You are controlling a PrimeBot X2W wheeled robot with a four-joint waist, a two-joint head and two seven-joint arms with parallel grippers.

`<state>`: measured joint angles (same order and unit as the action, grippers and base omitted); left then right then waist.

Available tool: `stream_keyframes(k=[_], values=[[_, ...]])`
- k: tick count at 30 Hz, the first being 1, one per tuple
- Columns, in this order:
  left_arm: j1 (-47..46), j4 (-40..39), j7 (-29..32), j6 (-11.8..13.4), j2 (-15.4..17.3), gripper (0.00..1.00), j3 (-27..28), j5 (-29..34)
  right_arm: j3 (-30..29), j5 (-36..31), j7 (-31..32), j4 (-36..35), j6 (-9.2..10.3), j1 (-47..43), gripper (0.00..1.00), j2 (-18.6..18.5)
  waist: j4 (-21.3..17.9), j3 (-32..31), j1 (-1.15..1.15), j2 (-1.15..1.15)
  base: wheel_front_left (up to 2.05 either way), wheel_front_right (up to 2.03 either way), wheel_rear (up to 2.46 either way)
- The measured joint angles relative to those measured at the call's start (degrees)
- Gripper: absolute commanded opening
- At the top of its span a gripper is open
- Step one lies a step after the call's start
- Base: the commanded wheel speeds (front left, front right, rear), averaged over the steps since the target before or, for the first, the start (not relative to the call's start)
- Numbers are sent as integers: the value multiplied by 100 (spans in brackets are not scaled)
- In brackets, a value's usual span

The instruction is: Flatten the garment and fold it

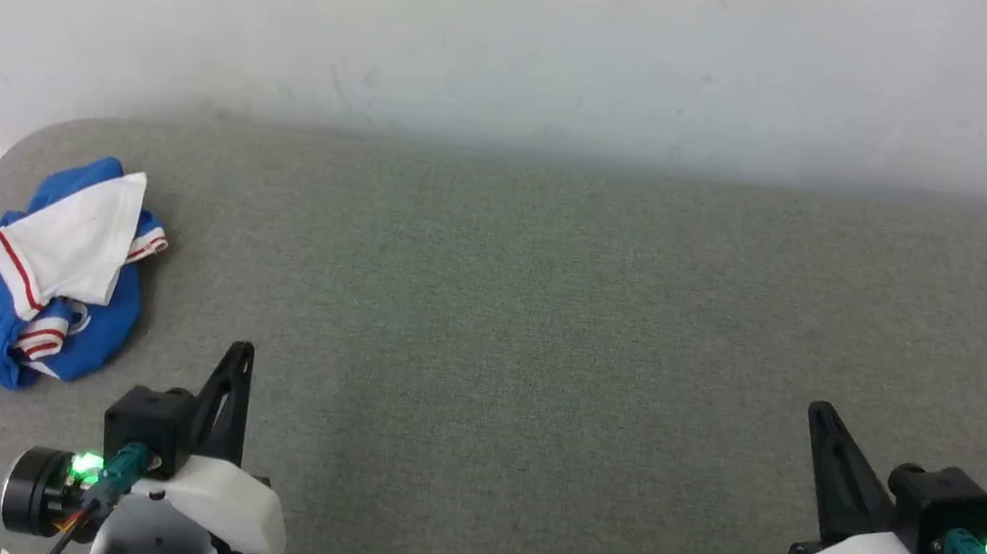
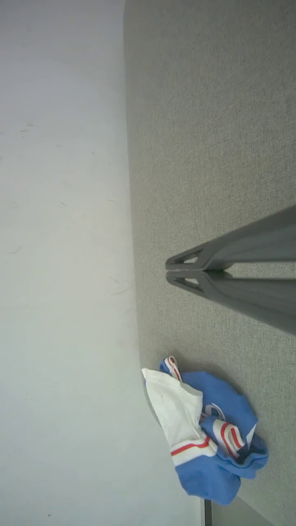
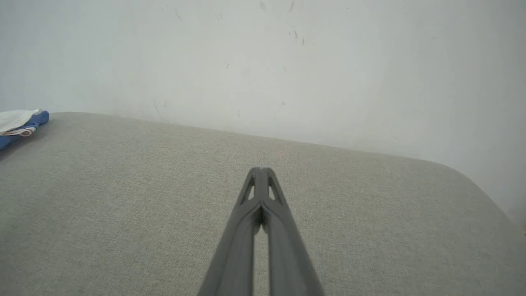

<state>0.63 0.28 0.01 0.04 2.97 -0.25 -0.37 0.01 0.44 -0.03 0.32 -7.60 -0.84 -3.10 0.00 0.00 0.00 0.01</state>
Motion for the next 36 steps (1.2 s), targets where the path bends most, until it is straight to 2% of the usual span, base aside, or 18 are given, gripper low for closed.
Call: stream_keyframes(k=[36], values=[[0,0,0,0,0,0,0,0,0,1,0,0,0,0,0,0,0,0,0,0,0,0,0]])
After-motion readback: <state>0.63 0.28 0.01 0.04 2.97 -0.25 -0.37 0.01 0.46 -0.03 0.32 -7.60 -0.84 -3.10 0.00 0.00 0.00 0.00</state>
